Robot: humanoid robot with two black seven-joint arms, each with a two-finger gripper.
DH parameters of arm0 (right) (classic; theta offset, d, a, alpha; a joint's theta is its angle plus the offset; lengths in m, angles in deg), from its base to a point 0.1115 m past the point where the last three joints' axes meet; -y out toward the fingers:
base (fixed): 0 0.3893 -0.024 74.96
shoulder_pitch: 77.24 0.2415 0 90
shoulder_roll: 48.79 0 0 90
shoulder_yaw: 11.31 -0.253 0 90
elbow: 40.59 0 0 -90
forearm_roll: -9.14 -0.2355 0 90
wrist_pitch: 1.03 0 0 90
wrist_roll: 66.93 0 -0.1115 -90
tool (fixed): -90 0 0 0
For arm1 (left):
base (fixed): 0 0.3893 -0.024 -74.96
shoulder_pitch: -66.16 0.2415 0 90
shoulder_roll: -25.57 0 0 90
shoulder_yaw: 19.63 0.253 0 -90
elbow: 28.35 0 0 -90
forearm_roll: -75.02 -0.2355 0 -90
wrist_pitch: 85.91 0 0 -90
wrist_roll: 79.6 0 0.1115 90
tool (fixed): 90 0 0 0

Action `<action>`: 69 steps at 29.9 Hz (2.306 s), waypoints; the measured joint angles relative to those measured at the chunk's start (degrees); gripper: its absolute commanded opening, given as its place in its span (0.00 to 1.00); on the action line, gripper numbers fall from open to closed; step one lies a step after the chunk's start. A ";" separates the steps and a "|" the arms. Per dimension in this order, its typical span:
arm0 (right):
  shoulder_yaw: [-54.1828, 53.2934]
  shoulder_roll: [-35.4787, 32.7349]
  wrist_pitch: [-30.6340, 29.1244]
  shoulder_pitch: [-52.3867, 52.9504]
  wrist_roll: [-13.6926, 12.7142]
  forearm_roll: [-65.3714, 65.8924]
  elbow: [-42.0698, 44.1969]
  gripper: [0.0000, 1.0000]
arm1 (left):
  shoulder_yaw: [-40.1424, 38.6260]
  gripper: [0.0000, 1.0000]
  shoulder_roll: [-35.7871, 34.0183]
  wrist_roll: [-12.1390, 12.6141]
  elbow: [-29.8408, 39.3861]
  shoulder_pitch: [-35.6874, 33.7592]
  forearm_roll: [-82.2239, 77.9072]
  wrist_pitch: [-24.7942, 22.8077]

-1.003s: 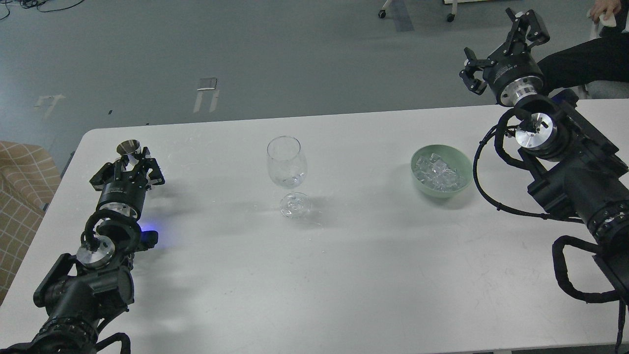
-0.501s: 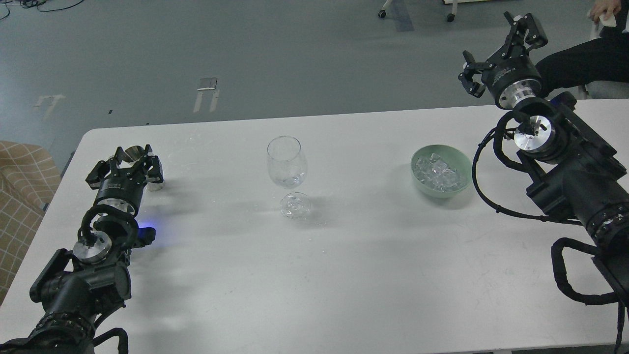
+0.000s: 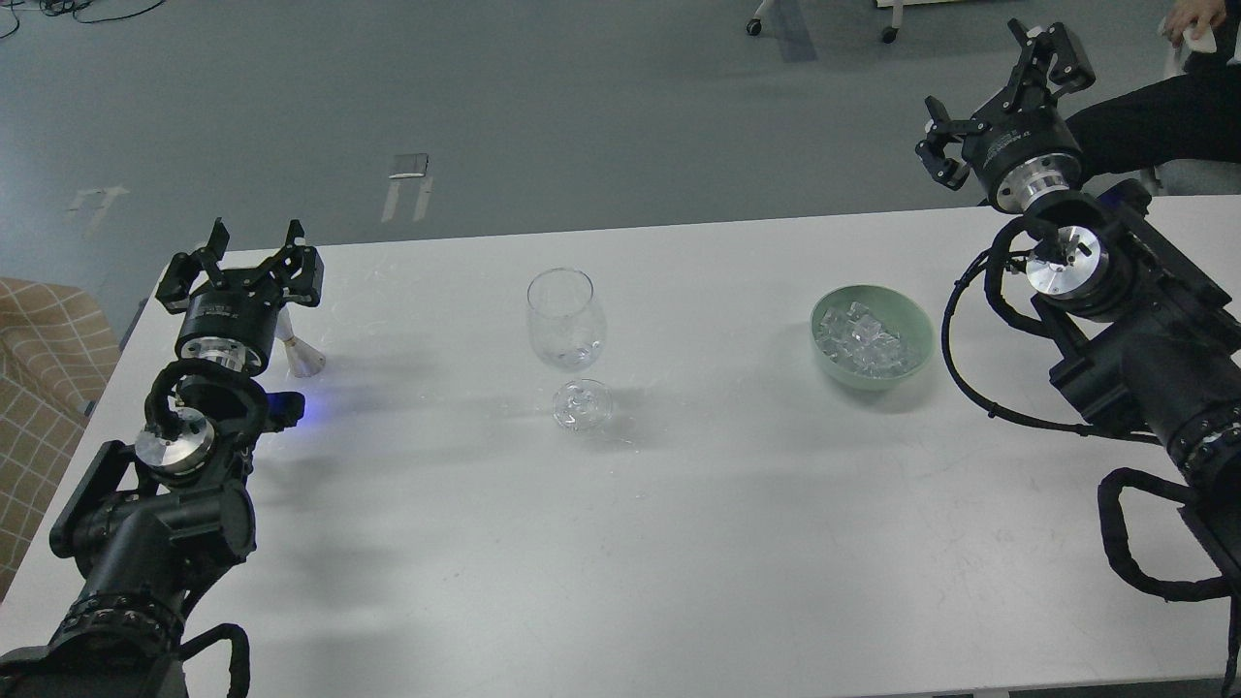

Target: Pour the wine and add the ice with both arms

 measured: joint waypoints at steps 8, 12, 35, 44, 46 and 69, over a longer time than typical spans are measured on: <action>4.39 -7.44 -0.15 1.03 0.34 7.06 -7.77 1.00 | 11.05 0.95 -8.44 -0.04 1.70 -6.42 -6.30 2.13; 8.06 -10.40 0.54 1.15 0.37 14.80 -12.66 1.00 | 15.00 0.95 -10.09 -0.34 1.70 -9.51 -12.23 1.71; 44.67 -25.04 1.47 8.51 1.04 66.39 -25.24 0.98 | 17.69 0.96 -9.29 -2.38 1.94 -10.89 -20.27 -0.93; 58.48 -24.63 8.23 6.05 1.16 72.17 -24.87 0.80 | 17.48 0.96 -9.12 -2.96 2.43 -8.34 -20.19 -5.32; 60.15 -24.51 10.81 5.52 1.16 72.51 -24.78 0.76 | 17.20 0.96 -8.97 -3.25 2.51 -8.12 -19.98 -5.60; 61.68 -19.13 13.38 2.39 3.34 72.82 -21.95 0.75 | 16.44 0.96 -8.11 -4.38 2.51 -7.25 -19.11 -6.89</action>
